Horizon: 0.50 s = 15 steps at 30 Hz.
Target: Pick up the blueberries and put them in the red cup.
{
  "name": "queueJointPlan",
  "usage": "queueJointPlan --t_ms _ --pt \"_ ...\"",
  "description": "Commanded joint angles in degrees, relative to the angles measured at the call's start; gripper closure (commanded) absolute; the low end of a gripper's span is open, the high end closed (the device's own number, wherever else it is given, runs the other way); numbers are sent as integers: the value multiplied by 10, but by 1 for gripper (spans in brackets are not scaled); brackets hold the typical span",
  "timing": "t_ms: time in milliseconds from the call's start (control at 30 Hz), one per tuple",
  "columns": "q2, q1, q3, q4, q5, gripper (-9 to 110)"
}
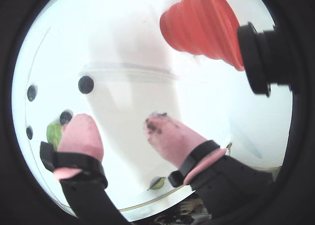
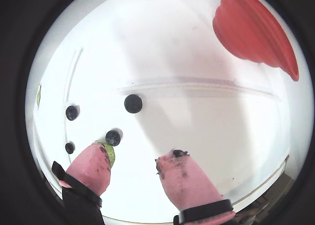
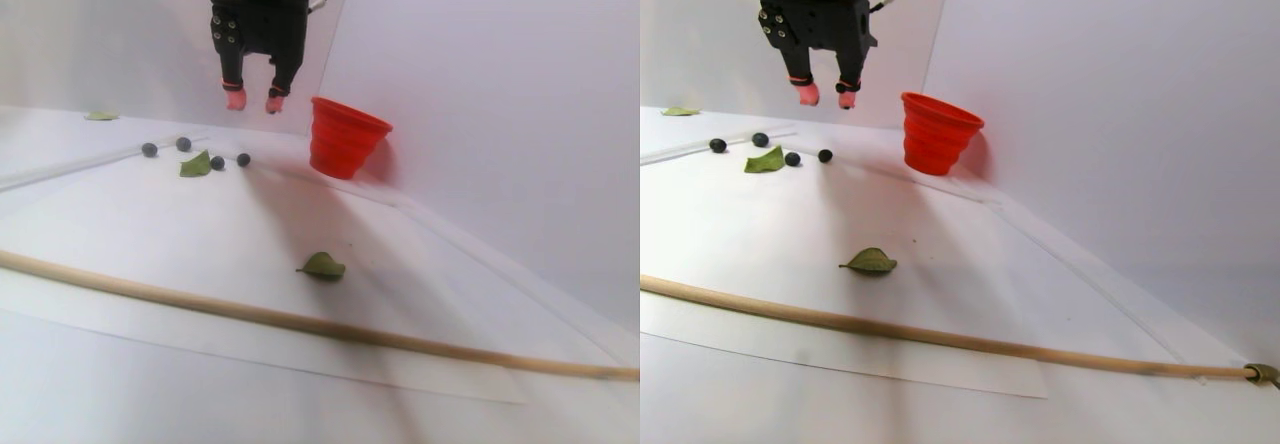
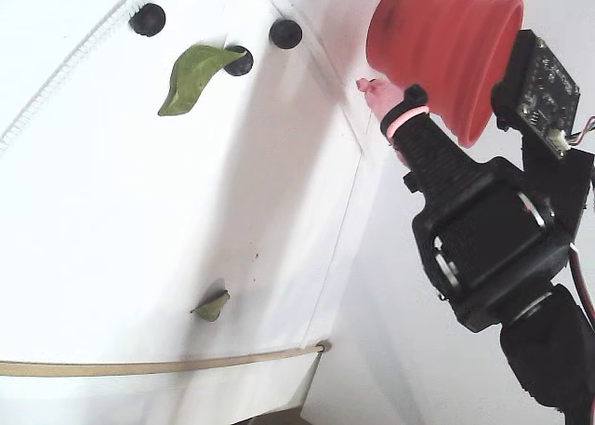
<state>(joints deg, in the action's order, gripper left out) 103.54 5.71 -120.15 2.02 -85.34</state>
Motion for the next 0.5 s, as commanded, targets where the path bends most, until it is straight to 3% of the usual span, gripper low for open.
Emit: queueJointPlan --t_ms 0,467 --pt "0 0 10 -18 9 83" --pt "-62 23 16 -51 33 82"
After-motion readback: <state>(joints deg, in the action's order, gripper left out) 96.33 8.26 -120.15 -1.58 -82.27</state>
